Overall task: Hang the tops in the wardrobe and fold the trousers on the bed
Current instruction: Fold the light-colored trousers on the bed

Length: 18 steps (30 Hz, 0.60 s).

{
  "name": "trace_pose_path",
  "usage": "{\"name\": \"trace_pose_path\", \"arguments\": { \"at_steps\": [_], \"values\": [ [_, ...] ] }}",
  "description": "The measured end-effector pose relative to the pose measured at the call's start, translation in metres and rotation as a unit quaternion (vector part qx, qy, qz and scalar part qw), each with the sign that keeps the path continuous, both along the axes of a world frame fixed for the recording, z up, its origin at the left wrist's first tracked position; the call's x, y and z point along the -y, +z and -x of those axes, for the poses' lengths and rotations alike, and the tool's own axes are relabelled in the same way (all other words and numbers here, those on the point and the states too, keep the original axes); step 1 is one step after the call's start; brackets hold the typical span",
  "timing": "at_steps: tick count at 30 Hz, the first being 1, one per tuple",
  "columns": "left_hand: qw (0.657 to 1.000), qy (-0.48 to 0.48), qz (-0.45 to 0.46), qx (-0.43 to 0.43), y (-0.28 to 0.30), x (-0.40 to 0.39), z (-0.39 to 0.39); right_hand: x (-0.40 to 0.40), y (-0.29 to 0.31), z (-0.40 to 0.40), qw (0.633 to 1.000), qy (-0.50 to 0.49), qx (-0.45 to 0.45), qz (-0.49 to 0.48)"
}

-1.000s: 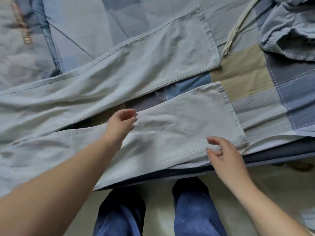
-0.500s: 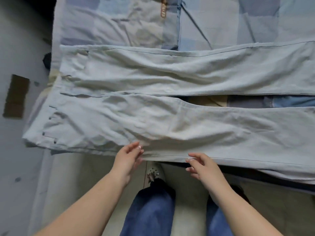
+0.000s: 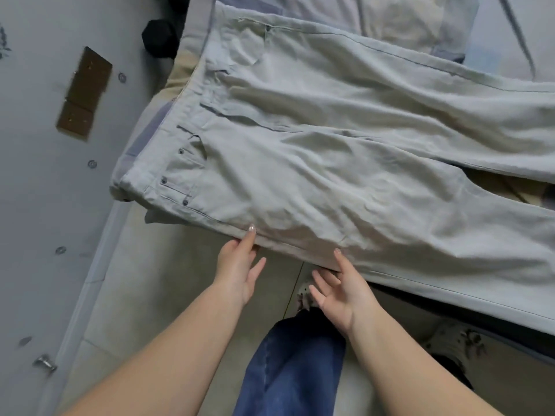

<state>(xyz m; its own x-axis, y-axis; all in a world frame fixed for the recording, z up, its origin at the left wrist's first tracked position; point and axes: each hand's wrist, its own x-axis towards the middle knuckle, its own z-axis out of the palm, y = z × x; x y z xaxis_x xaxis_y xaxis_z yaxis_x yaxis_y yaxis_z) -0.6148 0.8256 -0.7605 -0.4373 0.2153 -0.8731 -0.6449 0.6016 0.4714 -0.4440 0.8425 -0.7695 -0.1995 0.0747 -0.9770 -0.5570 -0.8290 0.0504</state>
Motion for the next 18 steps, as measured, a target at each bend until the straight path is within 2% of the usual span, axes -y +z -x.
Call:
{"name": "trace_pose_path", "arguments": {
  "at_steps": [4,10,18],
  "values": [
    [0.997,0.056,-0.052,0.014,-0.005,0.007,0.016,0.008,-0.004,0.023,0.997,-0.072,0.016,0.012],
    [0.988,0.135,-0.064,-0.036,0.005,-0.002,0.044,0.02,0.021,0.031,0.99,-0.137,0.017,-0.032],
    [0.972,0.184,-0.049,-0.136,0.051,-0.044,0.082,0.005,0.066,0.004,0.991,-0.085,0.035,-0.099]
  ]
}}
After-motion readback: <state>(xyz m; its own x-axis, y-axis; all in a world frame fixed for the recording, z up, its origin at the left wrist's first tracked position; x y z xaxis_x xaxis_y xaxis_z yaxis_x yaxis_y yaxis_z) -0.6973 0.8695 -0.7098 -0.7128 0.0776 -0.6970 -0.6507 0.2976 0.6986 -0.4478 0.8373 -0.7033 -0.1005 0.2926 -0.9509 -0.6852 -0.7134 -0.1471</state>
